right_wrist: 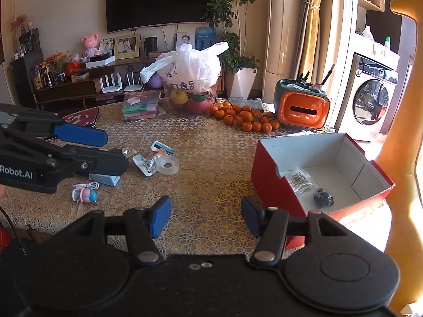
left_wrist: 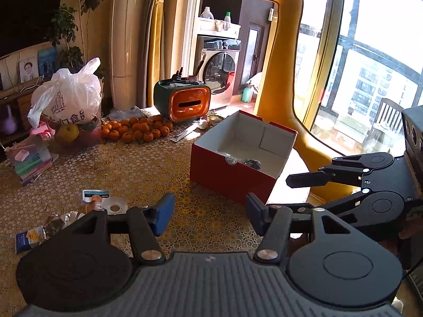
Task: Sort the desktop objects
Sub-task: 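Withdraw both tools from the box back toward the table items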
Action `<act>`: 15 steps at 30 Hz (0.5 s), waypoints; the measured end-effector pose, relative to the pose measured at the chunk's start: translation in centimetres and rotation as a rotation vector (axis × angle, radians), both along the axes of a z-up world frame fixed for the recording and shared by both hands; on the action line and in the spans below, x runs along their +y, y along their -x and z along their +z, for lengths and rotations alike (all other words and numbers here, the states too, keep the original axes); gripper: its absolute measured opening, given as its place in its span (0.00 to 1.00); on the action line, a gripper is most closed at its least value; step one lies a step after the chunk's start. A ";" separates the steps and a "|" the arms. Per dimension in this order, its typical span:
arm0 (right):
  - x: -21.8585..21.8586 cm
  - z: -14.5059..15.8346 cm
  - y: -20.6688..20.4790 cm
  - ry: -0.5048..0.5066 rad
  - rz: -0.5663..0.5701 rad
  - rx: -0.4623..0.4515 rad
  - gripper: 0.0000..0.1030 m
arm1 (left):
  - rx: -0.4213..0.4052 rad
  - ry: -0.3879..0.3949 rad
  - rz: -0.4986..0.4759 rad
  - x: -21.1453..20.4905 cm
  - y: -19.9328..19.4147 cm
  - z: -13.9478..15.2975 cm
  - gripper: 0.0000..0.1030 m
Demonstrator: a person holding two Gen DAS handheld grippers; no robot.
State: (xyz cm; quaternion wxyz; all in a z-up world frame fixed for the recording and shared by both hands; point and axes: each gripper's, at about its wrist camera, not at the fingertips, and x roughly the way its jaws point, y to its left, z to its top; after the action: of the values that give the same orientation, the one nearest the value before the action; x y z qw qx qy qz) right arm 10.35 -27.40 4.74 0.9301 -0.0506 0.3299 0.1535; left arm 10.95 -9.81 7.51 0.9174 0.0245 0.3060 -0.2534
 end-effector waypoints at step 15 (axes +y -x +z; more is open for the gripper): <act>7.2 -2.1 0.8 -0.069 0.053 -0.015 0.59 | -0.055 0.011 0.179 8.0 5.3 -1.9 0.58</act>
State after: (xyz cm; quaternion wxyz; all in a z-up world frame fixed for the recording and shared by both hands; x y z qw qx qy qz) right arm 9.60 -20.25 2.62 0.9294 -0.0282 0.3158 0.1891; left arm 5.66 -1.76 5.59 0.9445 -0.0011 0.2800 -0.1716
